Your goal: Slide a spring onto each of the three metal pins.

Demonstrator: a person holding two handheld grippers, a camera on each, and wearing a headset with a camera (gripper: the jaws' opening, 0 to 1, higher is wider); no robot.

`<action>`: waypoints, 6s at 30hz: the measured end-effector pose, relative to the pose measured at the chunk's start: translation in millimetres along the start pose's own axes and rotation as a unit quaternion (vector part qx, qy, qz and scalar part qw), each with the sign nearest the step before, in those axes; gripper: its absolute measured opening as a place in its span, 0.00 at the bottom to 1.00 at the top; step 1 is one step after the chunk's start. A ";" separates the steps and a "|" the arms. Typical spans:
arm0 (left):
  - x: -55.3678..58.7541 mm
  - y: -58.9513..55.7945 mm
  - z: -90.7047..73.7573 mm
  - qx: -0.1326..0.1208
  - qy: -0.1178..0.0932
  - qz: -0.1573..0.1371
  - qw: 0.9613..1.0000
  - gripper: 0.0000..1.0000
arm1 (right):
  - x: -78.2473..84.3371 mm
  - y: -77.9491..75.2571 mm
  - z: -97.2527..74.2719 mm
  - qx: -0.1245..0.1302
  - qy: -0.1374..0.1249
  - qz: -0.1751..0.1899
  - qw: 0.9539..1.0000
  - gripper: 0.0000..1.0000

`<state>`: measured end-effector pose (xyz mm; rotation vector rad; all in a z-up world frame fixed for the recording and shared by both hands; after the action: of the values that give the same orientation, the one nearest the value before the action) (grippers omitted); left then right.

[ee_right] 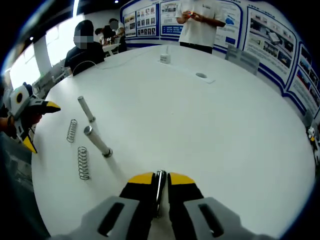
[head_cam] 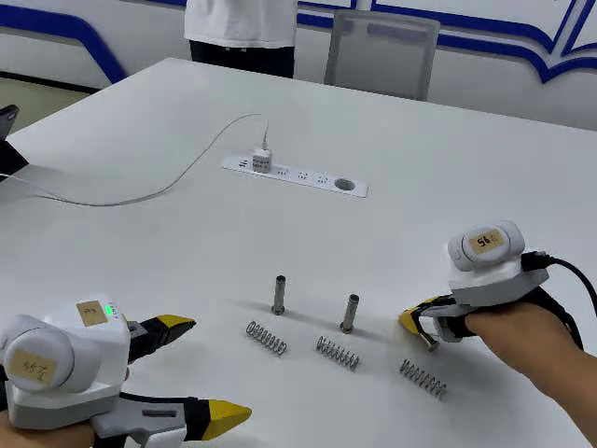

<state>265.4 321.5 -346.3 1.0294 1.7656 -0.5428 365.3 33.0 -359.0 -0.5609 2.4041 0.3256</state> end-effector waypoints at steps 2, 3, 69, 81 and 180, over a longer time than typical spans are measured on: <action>0.1 0.0 -0.1 0.000 0.000 -0.001 1.000 0.79 | -0.7 -0.9 0.3 -0.001 -0.001 0.003 1.000 0.11; 0.2 -0.1 -0.1 0.000 0.000 -0.002 1.000 0.79 | -1.0 -1.5 0.7 -0.001 -0.001 0.002 1.000 0.11; -10.1 -2.1 -2.6 0.002 -0.007 0.014 1.000 0.79 | 5.8 12.4 -66.1 0.013 -0.077 0.004 0.997 0.08; -12.3 -3.1 -2.0 0.003 -0.009 0.016 1.000 0.79 | 14.1 9.9 -76.1 0.015 -0.089 0.017 0.996 0.09; -15.5 -3.7 -3.4 0.003 -0.008 0.025 1.000 0.78 | 29.5 44.6 -74.9 -0.035 -0.066 -0.055 0.996 0.15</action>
<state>262.9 315.9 -331.3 1.0676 1.7220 -0.5243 283.7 35.8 -316.6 -0.6805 2.2325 0.3881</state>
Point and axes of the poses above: the centre of the closed fingertips' face, and the gripper's own axes: z roughly forward along the fingers, y roughly to its left, x roughly out of its underside, the point moved 6 cm from there along -z, roughly backward along the fingers, and after that the axes turned 9 degrees about z, right-handed, at the moved point
